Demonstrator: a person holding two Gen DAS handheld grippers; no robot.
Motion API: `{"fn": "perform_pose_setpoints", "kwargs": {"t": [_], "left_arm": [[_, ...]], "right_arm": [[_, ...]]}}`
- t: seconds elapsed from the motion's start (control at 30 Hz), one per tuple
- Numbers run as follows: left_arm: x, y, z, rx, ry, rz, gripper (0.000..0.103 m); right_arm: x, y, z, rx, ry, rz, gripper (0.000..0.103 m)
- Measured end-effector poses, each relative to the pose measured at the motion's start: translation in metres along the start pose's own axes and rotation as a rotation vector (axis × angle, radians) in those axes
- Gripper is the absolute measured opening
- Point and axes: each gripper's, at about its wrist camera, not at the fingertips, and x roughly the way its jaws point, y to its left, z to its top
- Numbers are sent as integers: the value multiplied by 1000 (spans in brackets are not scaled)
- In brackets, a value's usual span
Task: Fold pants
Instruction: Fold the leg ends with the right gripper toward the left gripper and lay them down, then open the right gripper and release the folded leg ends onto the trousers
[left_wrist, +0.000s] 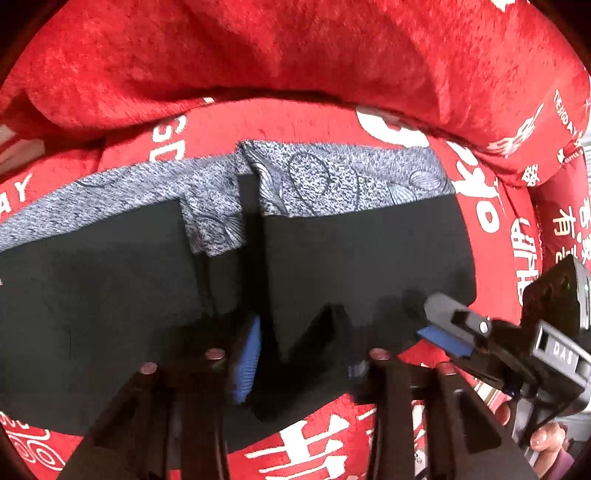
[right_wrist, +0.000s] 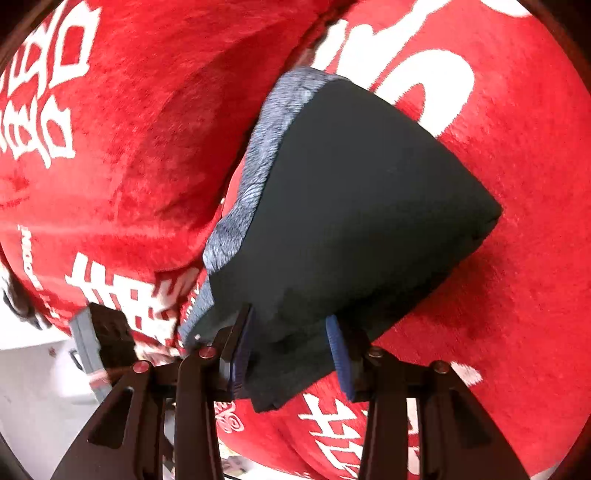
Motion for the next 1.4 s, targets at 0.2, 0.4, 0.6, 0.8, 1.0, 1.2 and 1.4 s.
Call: {"fn": "perform_pose_setpoints", "kwargs": {"t": [0.2,0.4,0.6,0.8,1.0,1.2,1.4], "left_arm": [[-26,-7,-7,21,-54,-13,35],[-25,6,-32,8,-63,82,35],[-15,21,-37,-53,-79,122,56],[-46,24,-38,-67,-129,178,64],[-55,-5,-2,12,-196,216,64],[-13,-20,25,27,-175,249,64],[7,-3,7,56,-142,337,68]], "right_arm": [[1,11,7,15,-15,4,5],[0,27,-11,-72,45,-38,5],[28,7,-12,-53,56,-96,4],[-1,48,-14,-276,170,-150,13],[-43,85,30,-444,-41,-252,13],[-8,83,95,-396,-67,-281,11],[37,64,99,-363,-12,-310,11]]}}
